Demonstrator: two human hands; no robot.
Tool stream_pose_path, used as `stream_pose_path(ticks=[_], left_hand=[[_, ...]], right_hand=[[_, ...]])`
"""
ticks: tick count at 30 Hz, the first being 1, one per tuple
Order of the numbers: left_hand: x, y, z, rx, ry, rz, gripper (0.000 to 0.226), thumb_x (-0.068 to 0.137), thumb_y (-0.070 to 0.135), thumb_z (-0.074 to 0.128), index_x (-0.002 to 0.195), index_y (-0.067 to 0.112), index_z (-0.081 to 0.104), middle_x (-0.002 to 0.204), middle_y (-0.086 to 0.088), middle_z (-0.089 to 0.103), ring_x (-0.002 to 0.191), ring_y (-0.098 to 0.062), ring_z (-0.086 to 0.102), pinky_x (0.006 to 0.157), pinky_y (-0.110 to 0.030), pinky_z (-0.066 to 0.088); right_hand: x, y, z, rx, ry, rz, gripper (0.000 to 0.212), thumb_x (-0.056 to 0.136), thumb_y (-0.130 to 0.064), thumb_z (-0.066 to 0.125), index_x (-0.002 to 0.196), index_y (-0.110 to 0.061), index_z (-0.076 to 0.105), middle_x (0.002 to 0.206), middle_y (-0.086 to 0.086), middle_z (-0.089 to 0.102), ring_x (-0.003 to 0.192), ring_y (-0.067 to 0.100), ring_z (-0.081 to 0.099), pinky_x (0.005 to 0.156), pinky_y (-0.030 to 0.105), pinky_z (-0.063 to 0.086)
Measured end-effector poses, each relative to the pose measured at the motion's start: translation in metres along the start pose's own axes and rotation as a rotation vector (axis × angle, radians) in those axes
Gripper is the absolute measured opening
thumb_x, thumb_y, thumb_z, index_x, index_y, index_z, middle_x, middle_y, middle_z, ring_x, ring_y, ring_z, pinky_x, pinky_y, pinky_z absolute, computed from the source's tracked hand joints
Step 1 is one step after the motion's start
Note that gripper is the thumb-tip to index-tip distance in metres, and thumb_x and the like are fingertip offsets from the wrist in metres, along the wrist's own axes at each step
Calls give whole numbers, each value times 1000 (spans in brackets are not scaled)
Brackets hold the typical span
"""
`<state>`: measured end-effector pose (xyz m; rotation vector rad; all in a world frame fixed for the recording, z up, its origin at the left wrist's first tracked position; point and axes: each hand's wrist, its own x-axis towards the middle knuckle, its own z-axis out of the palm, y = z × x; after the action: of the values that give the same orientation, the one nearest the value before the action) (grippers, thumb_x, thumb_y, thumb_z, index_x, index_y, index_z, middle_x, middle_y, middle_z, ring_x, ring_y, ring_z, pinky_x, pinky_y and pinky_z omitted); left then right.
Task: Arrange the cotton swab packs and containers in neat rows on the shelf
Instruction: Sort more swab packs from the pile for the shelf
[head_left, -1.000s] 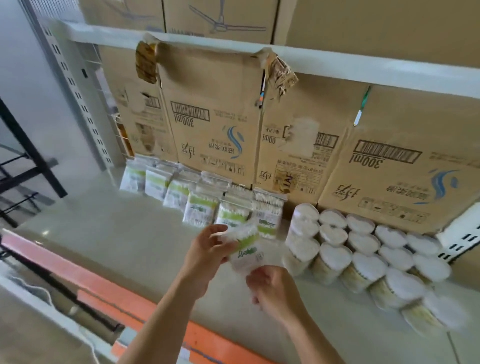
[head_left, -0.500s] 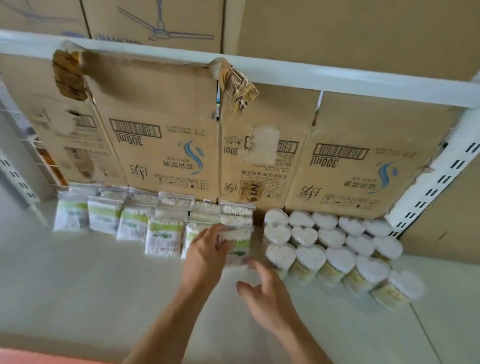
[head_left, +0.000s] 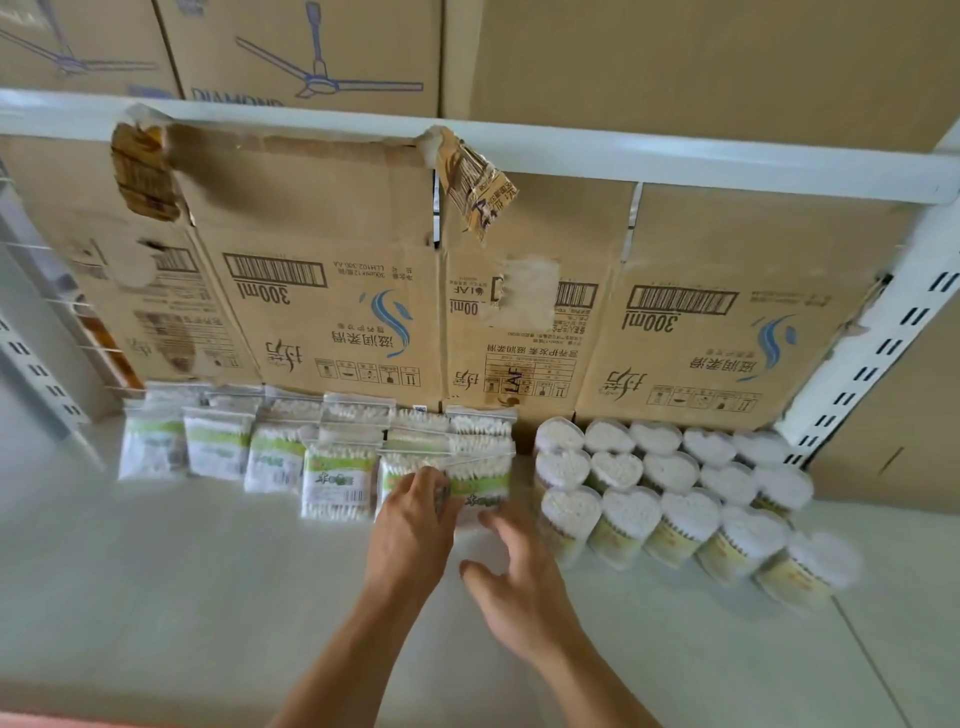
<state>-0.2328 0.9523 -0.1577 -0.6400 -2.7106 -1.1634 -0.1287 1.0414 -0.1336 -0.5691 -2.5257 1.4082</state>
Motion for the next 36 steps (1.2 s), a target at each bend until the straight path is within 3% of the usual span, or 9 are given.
stream_pose_path(ticks=[6, 13, 19, 23, 27, 29, 32, 34, 36], left_hand=[[-2, 1, 3, 69, 23, 49, 11, 88, 20, 64, 96, 14, 67, 87, -4, 64, 75, -24, 60, 61, -32, 50], [0, 38, 7, 44, 108, -78, 23, 82, 10, 64, 105, 10, 64, 99, -11, 62, 81, -25, 55, 66, -32, 45], [-20, 128, 35, -134, 35, 275, 17, 79, 11, 67, 97, 10, 68, 94, -5, 63, 82, -24, 62, 71, -33, 51], [-43, 176, 76, -94, -99, 467, 19, 75, 23, 63, 92, 17, 69, 90, 0, 64, 82, -22, 62, 73, -35, 50], [-64, 209, 113, 91, -99, 566, 27, 66, 26, 77, 91, 21, 70, 95, 3, 64, 90, -23, 62, 79, -40, 49], [-66, 215, 124, 147, -111, 577, 27, 67, 25, 79, 92, 22, 69, 99, 5, 64, 96, -23, 61, 83, -45, 47], [-64, 216, 134, 170, -168, 576, 19, 75, 25, 70, 93, 24, 64, 104, 10, 60, 105, -20, 56, 90, -43, 41], [-64, 218, 137, 180, -175, 573, 21, 74, 24, 72, 94, 24, 64, 104, 12, 61, 105, -19, 56, 90, -43, 41], [-65, 221, 139, 192, -158, 563, 26, 72, 22, 75, 95, 24, 65, 103, 12, 62, 103, -18, 58, 89, -44, 44]], right_hand=[[-14, -5, -30, 16, 108, -68, 33, 90, -22, 59, 122, -28, 55, 117, -16, 57, 93, -10, 56, 70, 5, 43], [-24, 14, -117, 122, 601, -107, 19, 86, -10, 61, 100, -23, 63, 96, -17, 63, 92, -2, 59, 65, 8, 45], [-42, 69, -177, 77, 963, 40, 29, 73, -24, 52, 100, -19, 60, 98, -2, 61, 76, 2, 56, 65, 16, 43], [-59, 102, -206, 16, 866, 173, 38, 78, -28, 61, 115, -17, 56, 112, -1, 55, 73, 10, 53, 61, 17, 37], [-68, 134, -223, -50, 557, 301, 69, 82, -30, 73, 141, -19, 40, 134, -3, 47, 77, 9, 58, 72, 25, 39], [-68, 144, -226, -8, 458, 323, 77, 81, -29, 74, 146, -22, 33, 141, -4, 46, 83, 11, 61, 71, 20, 39], [-66, 149, -230, 41, 402, 266, 61, 83, -23, 71, 137, -26, 42, 125, -19, 55, 75, -3, 60, 62, 5, 37], [-63, 150, -233, 60, 373, 210, 48, 84, -19, 71, 119, -38, 45, 101, -32, 53, 68, -6, 60, 59, 3, 39], [-59, 151, -236, 67, 354, 173, 44, 84, -19, 71, 109, -43, 43, 94, -31, 54, 66, -7, 62, 58, 3, 40]])
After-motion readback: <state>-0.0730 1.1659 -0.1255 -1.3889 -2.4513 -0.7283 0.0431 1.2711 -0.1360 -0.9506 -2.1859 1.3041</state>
